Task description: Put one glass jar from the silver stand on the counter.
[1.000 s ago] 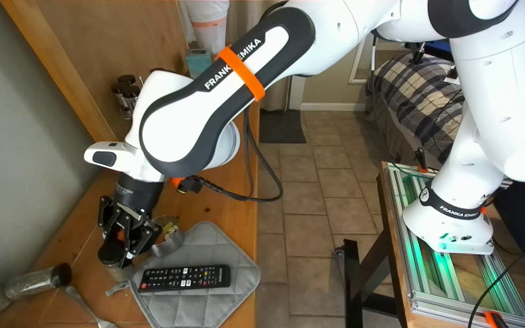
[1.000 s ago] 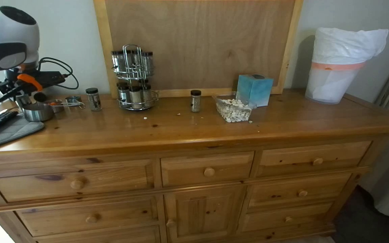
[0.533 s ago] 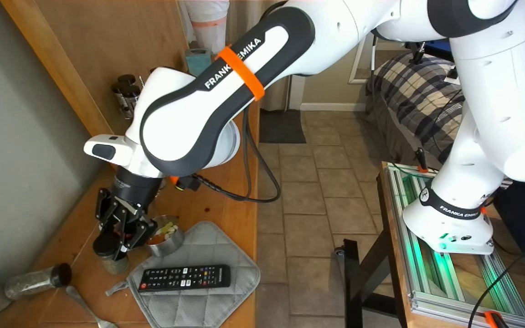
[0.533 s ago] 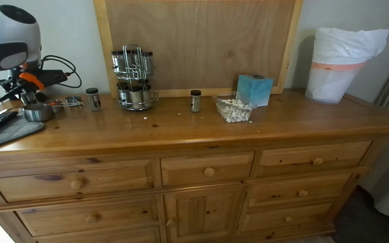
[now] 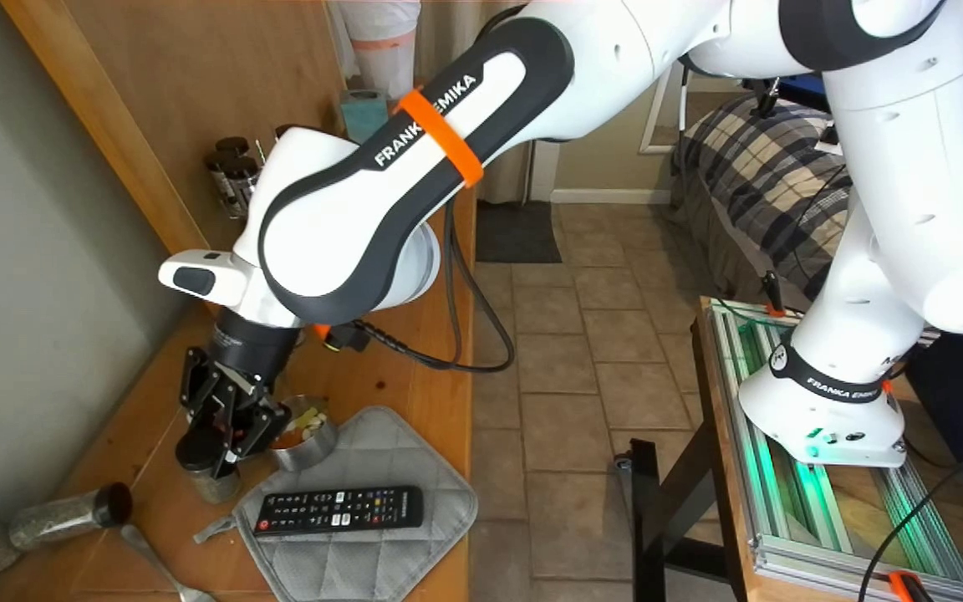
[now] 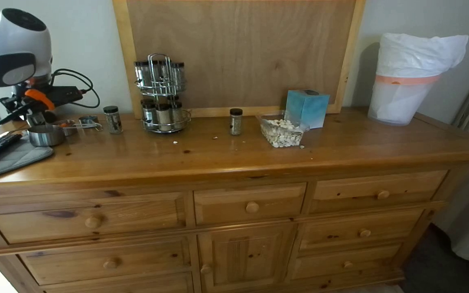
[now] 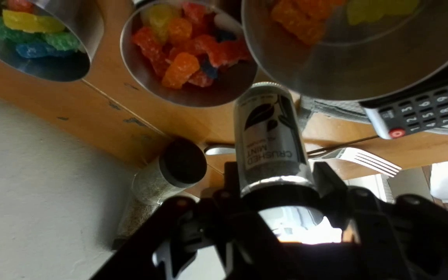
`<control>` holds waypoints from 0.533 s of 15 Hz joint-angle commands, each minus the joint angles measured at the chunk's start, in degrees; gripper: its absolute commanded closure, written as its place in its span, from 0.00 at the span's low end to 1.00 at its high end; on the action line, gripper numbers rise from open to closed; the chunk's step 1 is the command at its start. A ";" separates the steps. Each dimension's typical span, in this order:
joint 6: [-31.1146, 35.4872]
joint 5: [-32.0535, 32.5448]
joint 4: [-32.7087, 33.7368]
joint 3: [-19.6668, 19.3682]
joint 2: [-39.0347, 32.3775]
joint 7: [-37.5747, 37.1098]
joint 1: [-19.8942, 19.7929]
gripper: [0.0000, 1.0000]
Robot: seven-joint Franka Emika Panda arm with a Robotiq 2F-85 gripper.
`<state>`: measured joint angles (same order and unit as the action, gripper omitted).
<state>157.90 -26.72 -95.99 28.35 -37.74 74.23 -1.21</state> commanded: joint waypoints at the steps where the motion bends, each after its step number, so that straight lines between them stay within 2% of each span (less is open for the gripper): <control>1: -1.44 1.39 0.35 1.01 -0.44 -0.81 -0.82 0.74; 2: -2.03 1.52 0.54 1.06 -0.55 -0.64 -0.83 0.31; 6: -3.18 1.53 0.81 0.90 -0.44 -0.54 -0.66 0.04; 8: -3.32 1.39 0.63 0.96 -0.04 -0.43 -0.74 0.00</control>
<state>155.84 -26.53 -95.75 28.47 -38.00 74.24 -1.21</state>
